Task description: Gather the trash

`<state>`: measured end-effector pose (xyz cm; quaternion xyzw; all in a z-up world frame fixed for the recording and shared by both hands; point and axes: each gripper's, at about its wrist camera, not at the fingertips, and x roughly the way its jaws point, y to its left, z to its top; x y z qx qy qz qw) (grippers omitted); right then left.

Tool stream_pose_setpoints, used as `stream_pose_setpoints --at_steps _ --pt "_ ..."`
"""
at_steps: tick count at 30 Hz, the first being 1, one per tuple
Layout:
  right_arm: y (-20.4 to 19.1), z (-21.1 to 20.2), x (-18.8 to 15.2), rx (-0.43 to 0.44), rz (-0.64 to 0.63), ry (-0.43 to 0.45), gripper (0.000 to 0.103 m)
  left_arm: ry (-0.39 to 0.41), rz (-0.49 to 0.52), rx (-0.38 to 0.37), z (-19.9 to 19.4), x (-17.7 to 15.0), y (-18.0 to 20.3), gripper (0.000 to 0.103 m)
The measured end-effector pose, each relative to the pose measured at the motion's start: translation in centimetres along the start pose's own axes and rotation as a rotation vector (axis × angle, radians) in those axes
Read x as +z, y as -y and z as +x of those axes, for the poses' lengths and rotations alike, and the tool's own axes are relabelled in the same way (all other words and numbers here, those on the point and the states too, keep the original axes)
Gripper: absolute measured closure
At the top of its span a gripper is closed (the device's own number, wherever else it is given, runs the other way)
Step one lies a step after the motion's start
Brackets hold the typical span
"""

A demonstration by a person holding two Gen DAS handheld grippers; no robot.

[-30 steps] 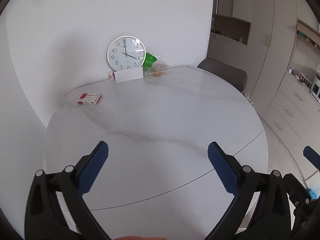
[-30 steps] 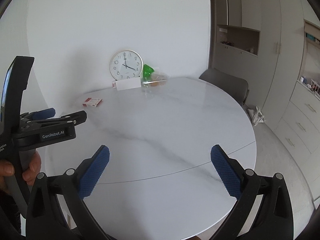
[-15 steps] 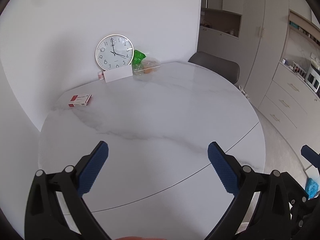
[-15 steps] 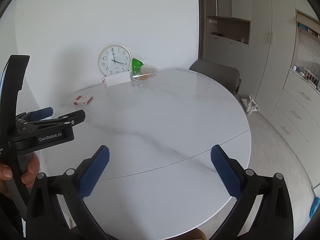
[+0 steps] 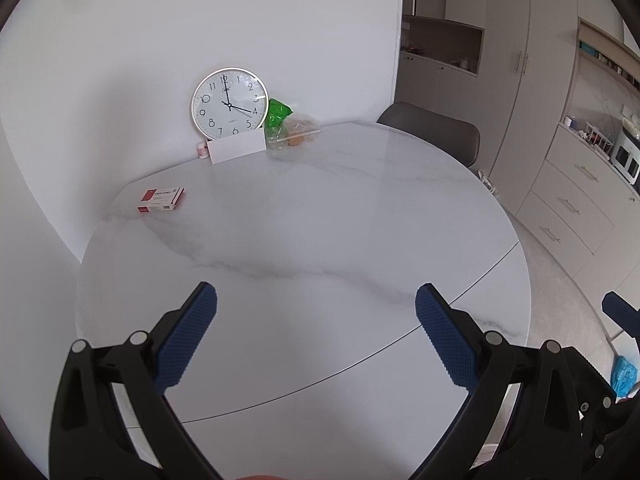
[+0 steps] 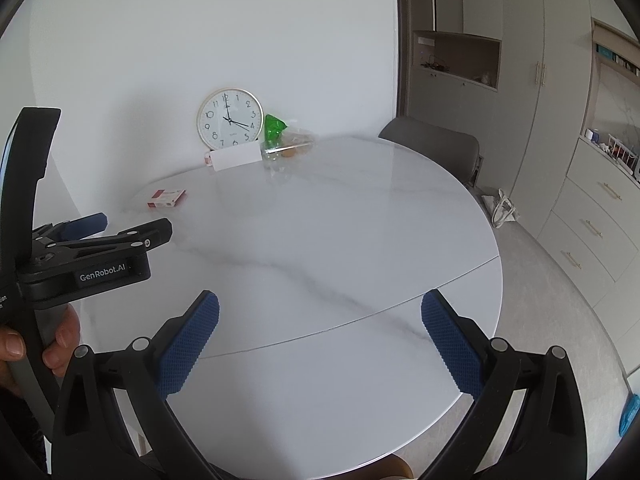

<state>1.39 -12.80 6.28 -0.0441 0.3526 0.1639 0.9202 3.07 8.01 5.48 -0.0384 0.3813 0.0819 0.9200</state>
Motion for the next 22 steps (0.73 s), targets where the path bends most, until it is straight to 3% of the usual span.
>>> stream_pose_setpoints --at_steps 22 --pt "0.05 0.02 -0.19 0.002 0.006 -0.006 0.002 -0.005 0.002 -0.004 -0.03 -0.05 -0.38 0.008"
